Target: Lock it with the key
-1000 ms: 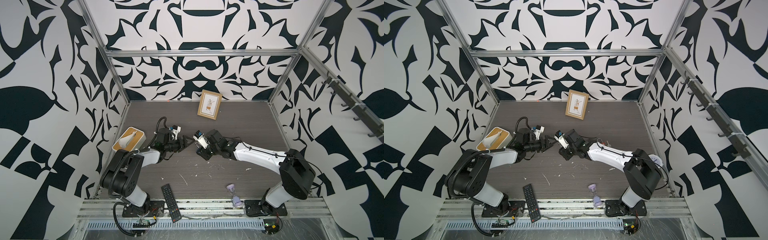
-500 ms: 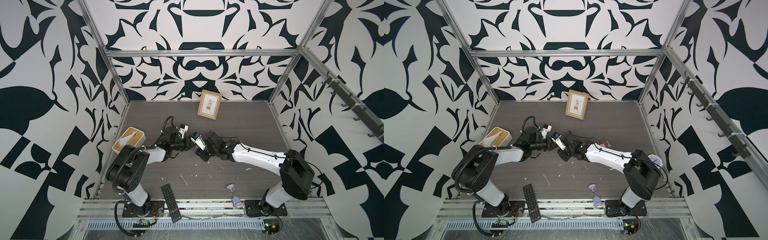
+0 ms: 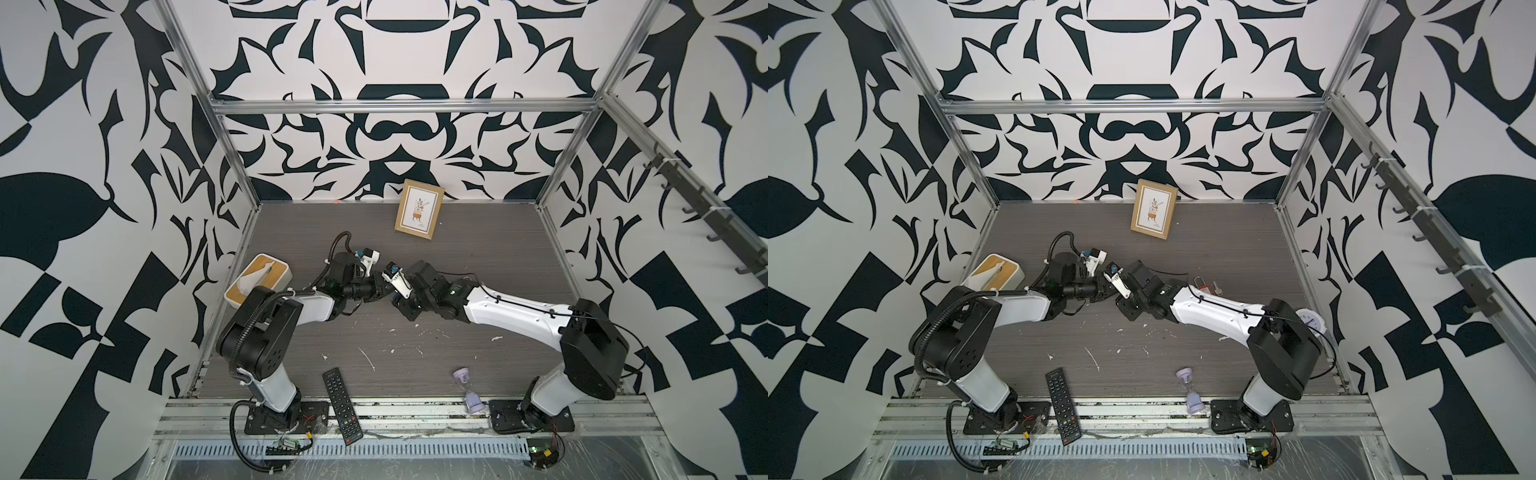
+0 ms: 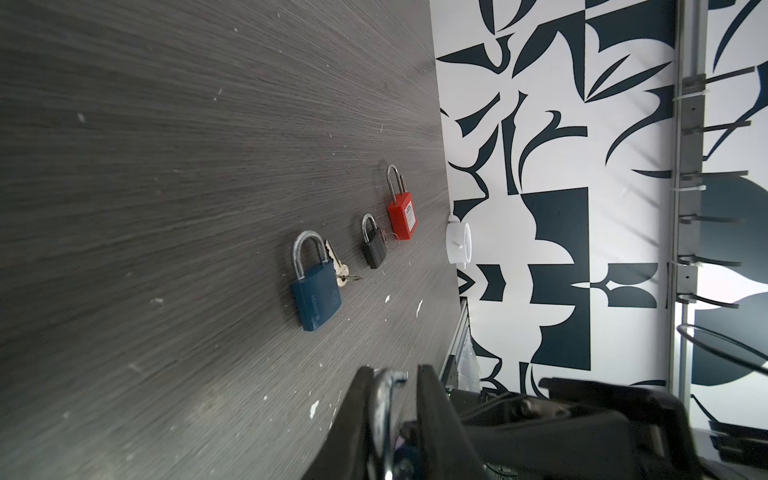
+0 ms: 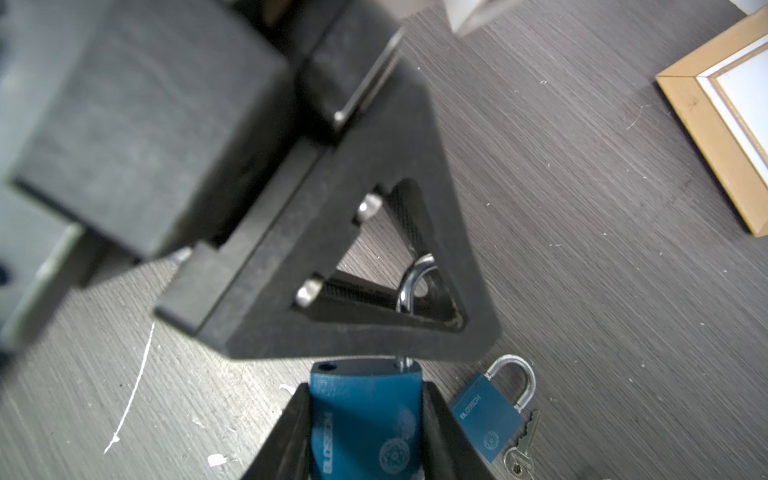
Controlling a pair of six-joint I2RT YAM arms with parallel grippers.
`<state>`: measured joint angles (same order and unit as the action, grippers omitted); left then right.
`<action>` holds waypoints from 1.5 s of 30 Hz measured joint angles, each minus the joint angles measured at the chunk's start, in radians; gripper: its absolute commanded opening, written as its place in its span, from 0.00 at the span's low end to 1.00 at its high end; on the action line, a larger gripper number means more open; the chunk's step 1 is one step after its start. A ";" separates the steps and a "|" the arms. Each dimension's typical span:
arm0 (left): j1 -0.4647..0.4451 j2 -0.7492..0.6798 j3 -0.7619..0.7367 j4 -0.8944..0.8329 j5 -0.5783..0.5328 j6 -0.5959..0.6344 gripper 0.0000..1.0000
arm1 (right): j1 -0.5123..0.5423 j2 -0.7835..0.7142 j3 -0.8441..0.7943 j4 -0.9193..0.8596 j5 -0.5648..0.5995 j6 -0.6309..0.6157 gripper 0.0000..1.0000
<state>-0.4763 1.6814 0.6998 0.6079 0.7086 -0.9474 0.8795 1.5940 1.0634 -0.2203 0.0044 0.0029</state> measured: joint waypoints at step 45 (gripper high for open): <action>-0.013 -0.612 -0.077 -0.333 -0.469 -0.475 0.00 | -0.133 -0.361 -0.392 0.605 -0.211 0.025 0.56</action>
<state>-0.4896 1.0691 0.6231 0.2752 0.2394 -1.4227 0.7467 1.2331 0.6716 0.3843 -0.2066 0.0277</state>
